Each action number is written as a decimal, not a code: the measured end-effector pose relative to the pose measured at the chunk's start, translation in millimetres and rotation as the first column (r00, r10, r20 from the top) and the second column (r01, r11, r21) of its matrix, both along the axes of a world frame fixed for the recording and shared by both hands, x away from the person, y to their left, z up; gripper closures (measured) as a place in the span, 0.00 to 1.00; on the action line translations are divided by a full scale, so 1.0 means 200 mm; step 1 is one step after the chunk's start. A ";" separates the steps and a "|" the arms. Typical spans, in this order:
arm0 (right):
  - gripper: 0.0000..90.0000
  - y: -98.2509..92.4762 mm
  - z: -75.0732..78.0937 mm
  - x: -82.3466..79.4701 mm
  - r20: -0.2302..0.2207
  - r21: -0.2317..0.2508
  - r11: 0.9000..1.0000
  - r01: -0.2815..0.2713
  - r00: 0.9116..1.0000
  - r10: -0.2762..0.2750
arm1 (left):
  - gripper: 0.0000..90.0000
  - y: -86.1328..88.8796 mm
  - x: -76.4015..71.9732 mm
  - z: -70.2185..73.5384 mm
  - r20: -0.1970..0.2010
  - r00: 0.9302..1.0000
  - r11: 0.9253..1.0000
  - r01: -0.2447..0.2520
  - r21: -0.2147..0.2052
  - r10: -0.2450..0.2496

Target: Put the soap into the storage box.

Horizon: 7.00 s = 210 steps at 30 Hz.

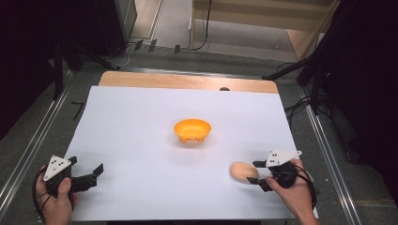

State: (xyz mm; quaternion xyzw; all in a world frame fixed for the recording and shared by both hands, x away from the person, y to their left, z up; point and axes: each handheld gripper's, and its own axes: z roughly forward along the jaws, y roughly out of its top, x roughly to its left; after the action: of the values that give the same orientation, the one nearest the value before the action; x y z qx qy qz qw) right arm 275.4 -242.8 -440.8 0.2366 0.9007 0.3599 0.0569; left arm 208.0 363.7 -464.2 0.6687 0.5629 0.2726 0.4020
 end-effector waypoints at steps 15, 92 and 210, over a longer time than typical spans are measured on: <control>0.37 0.13 -0.02 0.11 -0.066 -0.117 0.990 -0.078 0.995 0.070 | 0.00 0.00 0.00 0.00 -0.004 1.000 1.000 0.009 0.001 -0.009; 0.36 0.44 0.23 0.32 0.000 -0.245 0.950 -0.192 0.980 0.198 | 0.13 -0.02 -0.05 0.01 0.079 0.996 0.995 -0.056 0.082 0.050; 0.00 0.56 0.21 0.71 -0.034 0.043 0.999 -0.006 0.999 0.007 | 0.13 -0.01 -0.03 0.01 0.081 0.995 0.996 -0.067 0.062 0.062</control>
State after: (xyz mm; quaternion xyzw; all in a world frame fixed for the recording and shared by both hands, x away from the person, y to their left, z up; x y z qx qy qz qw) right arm 417.0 -130.5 -398.1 0.2412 0.8943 0.3754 0.0351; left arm 202.3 362.6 -462.9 0.6513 0.5589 0.3298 0.3932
